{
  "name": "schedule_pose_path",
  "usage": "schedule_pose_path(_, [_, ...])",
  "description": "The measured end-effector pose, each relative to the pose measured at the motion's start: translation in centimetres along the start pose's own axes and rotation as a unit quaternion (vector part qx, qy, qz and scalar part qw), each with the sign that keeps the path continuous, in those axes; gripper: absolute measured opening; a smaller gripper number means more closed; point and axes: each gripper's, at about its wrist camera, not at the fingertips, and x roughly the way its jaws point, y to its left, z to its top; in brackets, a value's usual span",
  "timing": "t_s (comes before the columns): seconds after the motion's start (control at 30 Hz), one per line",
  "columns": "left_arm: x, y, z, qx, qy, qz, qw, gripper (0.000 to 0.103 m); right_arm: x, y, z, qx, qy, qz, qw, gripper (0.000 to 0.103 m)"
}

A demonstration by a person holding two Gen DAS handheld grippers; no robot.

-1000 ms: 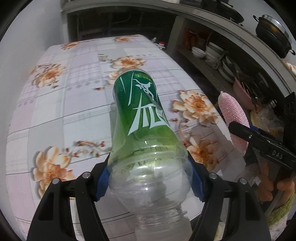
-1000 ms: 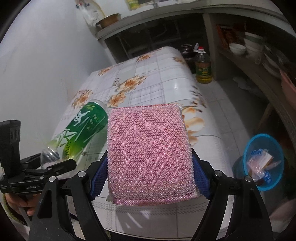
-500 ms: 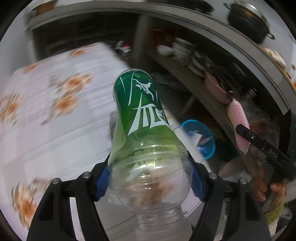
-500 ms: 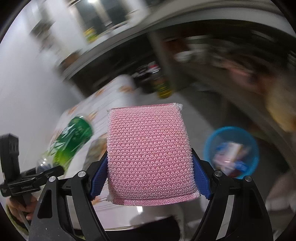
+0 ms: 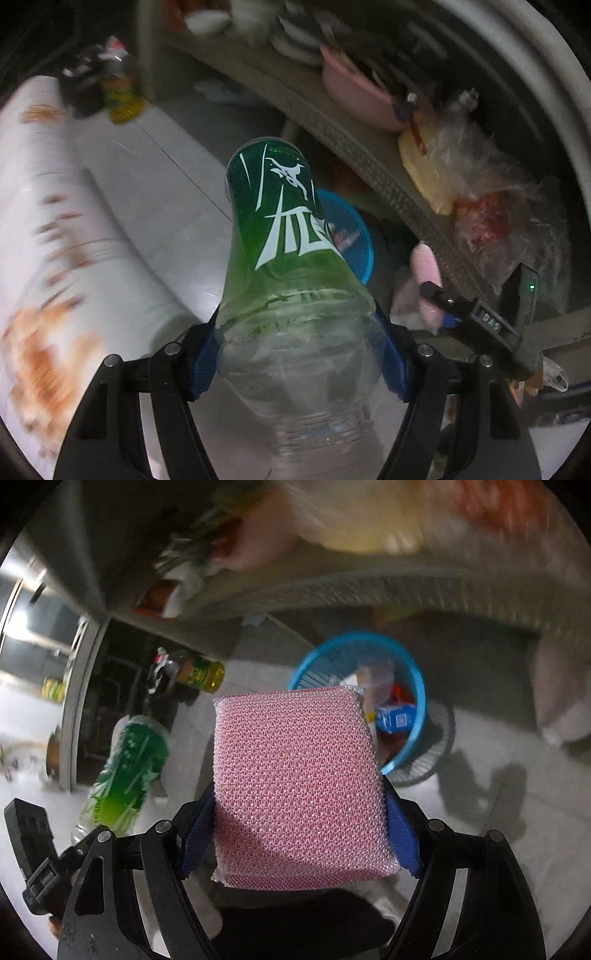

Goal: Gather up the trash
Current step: 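Carry the bottle and sponge over the blue wastebasket with both tools, then open the right tool to drop the sponge while the left tool drops the bottle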

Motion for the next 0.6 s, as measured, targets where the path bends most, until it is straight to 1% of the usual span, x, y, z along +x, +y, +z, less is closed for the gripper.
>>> schedule_pose_path(0.07, [2.9, -0.7, 1.5, 0.004, 0.02, 0.005, 0.9998, 0.07, 2.0, -1.2, 1.2, 0.027, 0.005, 0.004, 1.0, 0.076])
schedule_pose_path(0.13, [4.8, -1.4, 2.7, 0.007, 0.033, 0.006, 0.9994, 0.07, 3.2, -1.7, 2.5, 0.045, 0.0, 0.008, 0.999, 0.077])
schedule_pose_path(0.23, [7.9, -2.6, 4.9, 0.008, 0.052, -0.02, 0.9984, 0.07, 5.1, -2.6, 4.2, 0.064, -0.011, 0.015, 0.998, 0.08])
schedule_pose_path(0.27, [9.5, -3.0, 5.6, 0.009, 0.062, -0.03, 0.9976, 0.071, 6.0, -2.9, 4.9, 0.074, -0.014, 0.013, 0.997, 0.082])
schedule_pose_path(0.3, [10.5, -3.1, 5.8, 0.009, 0.071, -0.033, 0.9969, 0.075, 7.1, -3.7, 5.3, 0.085, -0.016, 0.014, 0.996, 0.086])
schedule_pose_path(0.33, [11.8, -3.2, 6.1, 0.005, 0.082, -0.024, 0.9964, 0.078, 8.5, -4.4, 5.6, 0.088, -0.011, 0.014, 0.996, 0.086])
schedule_pose_path(0.37, [13.1, -2.9, 6.3, -0.008, 0.091, -0.015, 0.9957, 0.079, 9.9, -5.1, 5.7, 0.095, -0.005, -0.003, 0.995, 0.087])
schedule_pose_path(0.43, [14.2, -2.3, 6.2, -0.032, 0.102, -0.014, 0.9941, 0.079, 11.5, -6.2, 5.6, 0.108, 0.012, -0.018, 0.994, 0.087])
schedule_pose_path(0.47, [14.2, -2.1, 6.1, -0.041, 0.105, -0.02, 0.9934, 0.079, 12.1, -6.7, 5.3, 0.117, 0.02, -0.018, 0.993, 0.087])
schedule_pose_path(0.5, [13.9, -2.0, 6.0, -0.047, 0.105, -0.035, 0.9928, 0.079, 12.3, -7.1, 4.8, 0.124, 0.022, -0.019, 0.992, 0.087])
schedule_pose_path(0.53, [13.3, -2.0, 5.9, -0.045, 0.1, -0.046, 0.9929, 0.079, 12.2, -7.3, 4.6, 0.125, 0.02, -0.018, 0.992, 0.087])
schedule_pose_path(0.6, [11.7, -1.9, 5.8, -0.036, 0.085, -0.048, 0.9946, 0.079, 11.8, -7.4, 4.3, 0.121, 0.014, -0.016, 0.992, 0.086])
